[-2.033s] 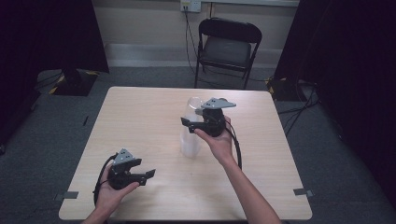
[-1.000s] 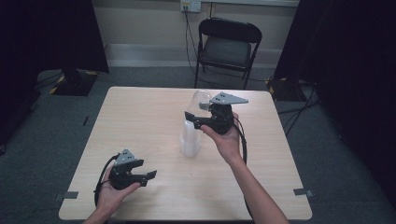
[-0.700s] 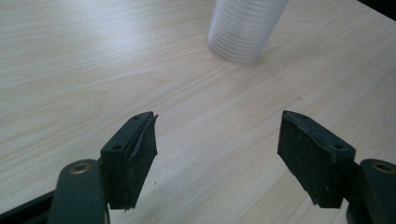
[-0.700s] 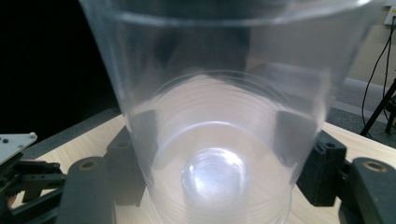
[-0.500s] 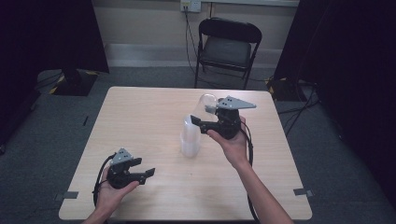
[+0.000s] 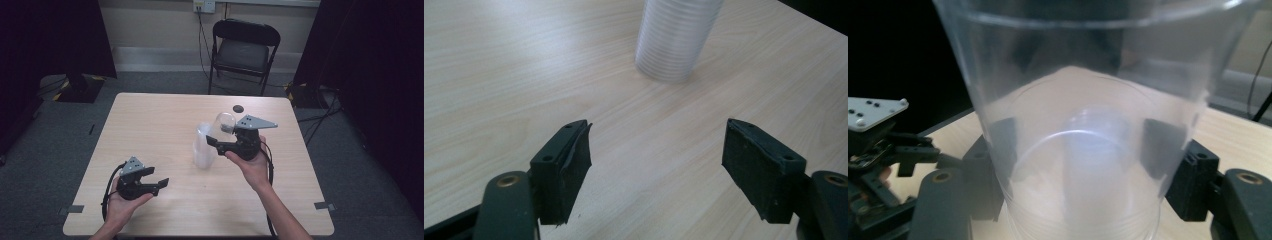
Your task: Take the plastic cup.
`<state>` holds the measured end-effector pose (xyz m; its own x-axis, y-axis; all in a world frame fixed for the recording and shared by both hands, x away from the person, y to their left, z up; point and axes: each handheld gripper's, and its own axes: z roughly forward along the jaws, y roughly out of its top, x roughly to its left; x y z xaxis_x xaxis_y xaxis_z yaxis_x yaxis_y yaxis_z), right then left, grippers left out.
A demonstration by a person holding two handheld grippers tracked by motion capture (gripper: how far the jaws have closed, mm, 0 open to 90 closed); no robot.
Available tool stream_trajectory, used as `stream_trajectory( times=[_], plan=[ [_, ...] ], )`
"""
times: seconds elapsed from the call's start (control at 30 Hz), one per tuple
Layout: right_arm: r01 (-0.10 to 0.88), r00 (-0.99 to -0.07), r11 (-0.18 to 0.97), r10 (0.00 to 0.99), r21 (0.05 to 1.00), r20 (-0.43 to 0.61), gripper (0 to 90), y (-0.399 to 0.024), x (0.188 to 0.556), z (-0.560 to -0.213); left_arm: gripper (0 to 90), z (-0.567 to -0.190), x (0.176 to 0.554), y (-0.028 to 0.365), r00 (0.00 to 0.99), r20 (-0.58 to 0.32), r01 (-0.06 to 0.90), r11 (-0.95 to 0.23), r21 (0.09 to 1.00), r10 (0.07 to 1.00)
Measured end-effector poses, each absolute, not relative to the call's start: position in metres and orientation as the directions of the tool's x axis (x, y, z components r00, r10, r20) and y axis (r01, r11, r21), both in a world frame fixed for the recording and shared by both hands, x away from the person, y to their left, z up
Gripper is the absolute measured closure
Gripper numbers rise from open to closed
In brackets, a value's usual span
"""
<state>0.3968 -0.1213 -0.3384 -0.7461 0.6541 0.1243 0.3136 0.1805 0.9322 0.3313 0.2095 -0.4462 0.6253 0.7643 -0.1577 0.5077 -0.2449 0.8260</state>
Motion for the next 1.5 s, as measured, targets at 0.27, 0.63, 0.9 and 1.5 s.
stream_trajectory(
  times=[0.27, 0.63, 0.9, 1.5],
  plan=[
    [0.431, -0.734, 0.075, 0.609, 0.899, 0.300, 30.9, -0.135, 0.395, -0.347, 31.7, -0.433, 0.325, 0.198, 0.639, -0.102, 0.458, -0.271, 0.847, 0.763],
    [0.513, -0.701, 0.024, 0.589, 0.858, 0.402, 31.1, -0.146, 0.389, -0.366, 41.7, -0.415, 0.341, 0.154, 0.702, -0.058, 0.386, -0.311, 0.869, 0.710],
    [0.578, -0.680, -0.019, 0.542, 0.816, 0.494, 31.2, -0.147, 0.385, -0.386, 51.0, -0.415, 0.342, 0.129, 0.737, -0.067, 0.347, -0.291, 0.892, 0.673],
    [0.684, -0.643, -0.024, 0.451, 0.729, 0.619, 31.6, -0.125, 0.376, -0.405, 61.9, -0.425, 0.327, 0.124, 0.736, -0.061, 0.281, -0.223, 0.934, 0.674]
  ],
)
